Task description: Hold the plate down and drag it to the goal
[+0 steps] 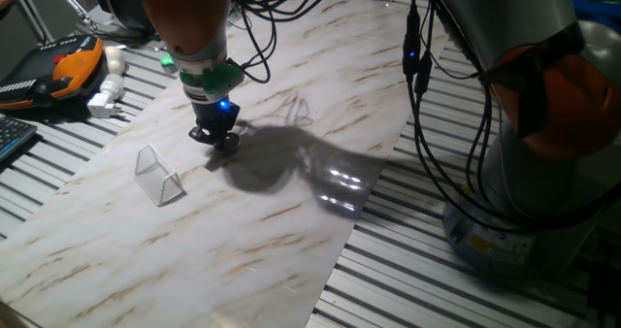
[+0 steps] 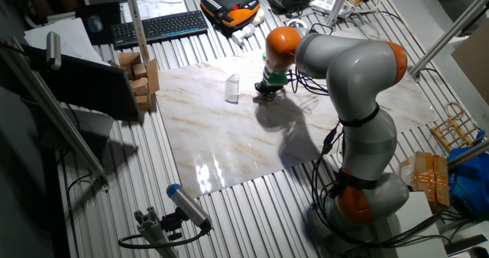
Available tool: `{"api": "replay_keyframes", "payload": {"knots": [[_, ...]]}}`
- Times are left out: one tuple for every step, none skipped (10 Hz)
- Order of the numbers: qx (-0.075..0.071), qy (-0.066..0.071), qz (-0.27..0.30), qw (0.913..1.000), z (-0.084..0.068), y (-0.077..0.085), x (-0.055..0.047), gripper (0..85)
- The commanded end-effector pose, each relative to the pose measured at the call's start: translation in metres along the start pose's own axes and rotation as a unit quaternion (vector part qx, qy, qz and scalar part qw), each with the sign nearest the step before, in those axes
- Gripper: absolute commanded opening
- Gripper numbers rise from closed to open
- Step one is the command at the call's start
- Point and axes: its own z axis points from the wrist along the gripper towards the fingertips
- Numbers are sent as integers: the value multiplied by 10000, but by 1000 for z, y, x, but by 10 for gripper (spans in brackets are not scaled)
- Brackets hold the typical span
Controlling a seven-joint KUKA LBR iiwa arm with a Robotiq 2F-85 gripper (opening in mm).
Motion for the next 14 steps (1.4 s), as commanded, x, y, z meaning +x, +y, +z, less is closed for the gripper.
{"api": "replay_keyframes", "payload": {"knots": [[-8,0,1,10000,0,1,0,0],[-17,-5,2,10000,0,1,0,0],[-17,-5,2,10000,1,2,1,0],[-25,-4,10,10000,1,2,1,0],[-30,5,10,10000,1,2,1,0],[-23,4,2,10000,1,2,1,0],[-1,30,-14,10000,1,2,1,0],[43,52,-16,10000,1,2,1,0],[91,57,-19,9999,1,2,1,0],[102,70,-19,9999,1,2,1,0],[100,94,27,9999,1,2,1,0],[145,83,25,9999,1,2,1,0],[146,91,25,9998,1,2,1,0],[213,76,-24,9997,1,2,1,0]]}}
